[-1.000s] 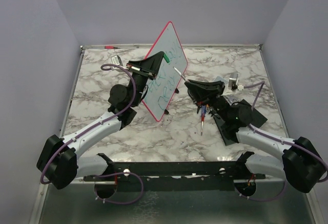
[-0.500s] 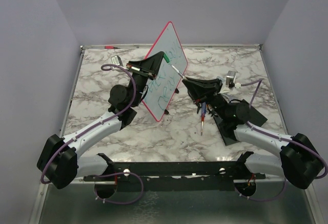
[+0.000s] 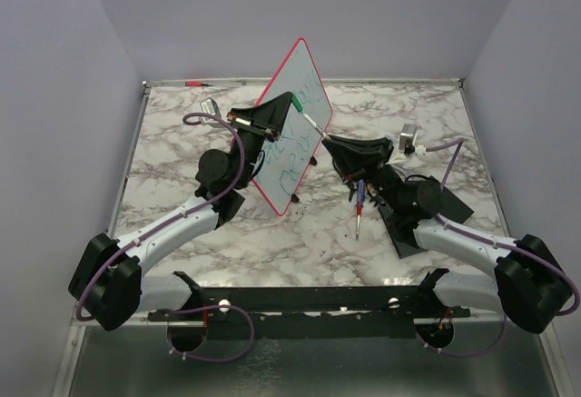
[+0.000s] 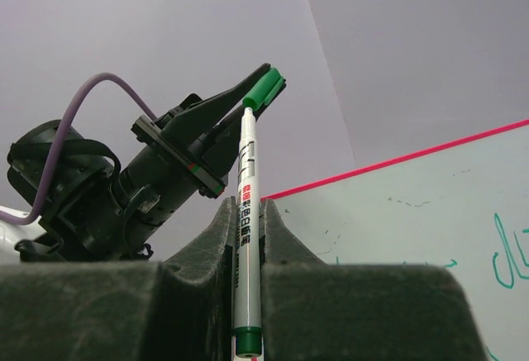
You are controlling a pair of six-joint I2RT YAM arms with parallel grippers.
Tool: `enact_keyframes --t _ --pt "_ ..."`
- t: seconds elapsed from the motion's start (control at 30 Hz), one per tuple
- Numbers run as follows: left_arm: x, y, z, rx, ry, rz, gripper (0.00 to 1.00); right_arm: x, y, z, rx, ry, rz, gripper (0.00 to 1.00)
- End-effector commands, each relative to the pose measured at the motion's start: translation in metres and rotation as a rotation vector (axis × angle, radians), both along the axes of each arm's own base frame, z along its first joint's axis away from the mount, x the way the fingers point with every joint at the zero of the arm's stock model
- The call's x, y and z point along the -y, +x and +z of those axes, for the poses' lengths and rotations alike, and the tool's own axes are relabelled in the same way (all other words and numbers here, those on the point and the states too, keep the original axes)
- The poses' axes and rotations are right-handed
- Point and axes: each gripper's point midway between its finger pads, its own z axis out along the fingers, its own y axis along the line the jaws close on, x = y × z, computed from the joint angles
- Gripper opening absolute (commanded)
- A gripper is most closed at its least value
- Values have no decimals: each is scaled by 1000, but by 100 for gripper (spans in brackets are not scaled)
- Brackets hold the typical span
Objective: Write a sentence on the whiteboard
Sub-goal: Close the whiteboard marker.
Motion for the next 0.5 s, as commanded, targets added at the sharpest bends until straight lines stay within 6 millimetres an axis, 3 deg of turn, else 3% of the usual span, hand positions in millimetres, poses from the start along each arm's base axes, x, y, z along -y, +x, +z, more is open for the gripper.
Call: enact_keyframes --t 0.0,0.47 --pt "0 -3 -1 18 -6 -9 0 3 3 15 35 33 -36 1" --pt "4 -3 -2 20 0 -19 0 2 7 16 40 27 -51 1"
